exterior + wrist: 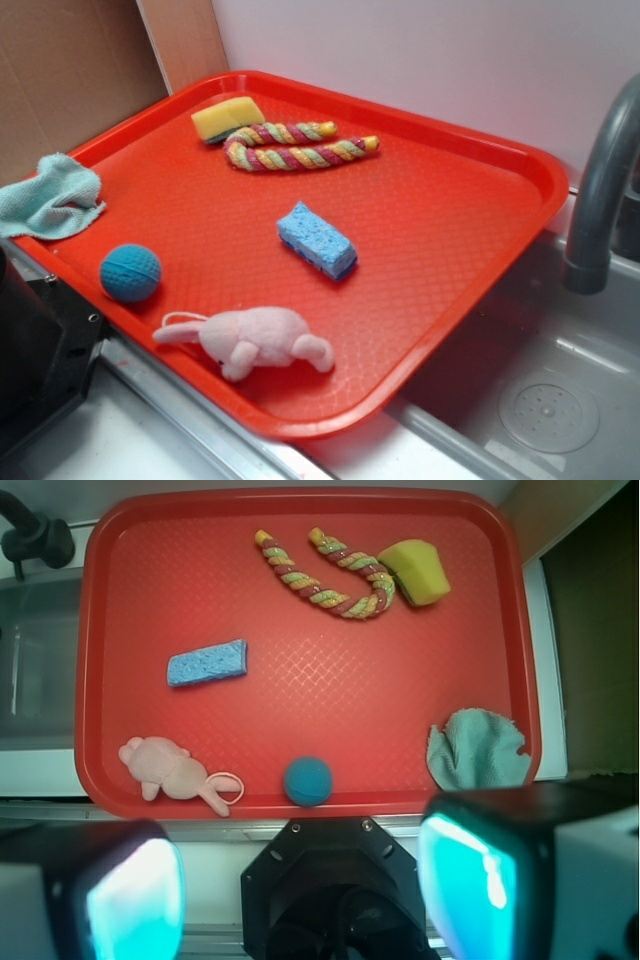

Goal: Grab the blue cloth.

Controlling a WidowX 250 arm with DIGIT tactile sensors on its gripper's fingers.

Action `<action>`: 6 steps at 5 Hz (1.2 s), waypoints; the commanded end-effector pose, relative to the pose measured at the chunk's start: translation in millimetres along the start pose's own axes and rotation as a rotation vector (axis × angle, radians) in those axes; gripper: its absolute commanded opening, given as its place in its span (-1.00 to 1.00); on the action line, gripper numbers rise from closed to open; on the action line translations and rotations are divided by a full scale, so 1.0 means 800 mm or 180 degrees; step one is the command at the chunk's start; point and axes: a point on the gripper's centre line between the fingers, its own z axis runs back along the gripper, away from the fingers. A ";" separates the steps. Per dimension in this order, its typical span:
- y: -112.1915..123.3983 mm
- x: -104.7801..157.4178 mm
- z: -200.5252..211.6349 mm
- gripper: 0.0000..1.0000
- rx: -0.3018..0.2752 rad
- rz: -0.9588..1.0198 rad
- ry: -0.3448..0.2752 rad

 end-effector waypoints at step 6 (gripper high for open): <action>0.214 -0.018 -0.217 1.00 0.0560 0.1477 0.0122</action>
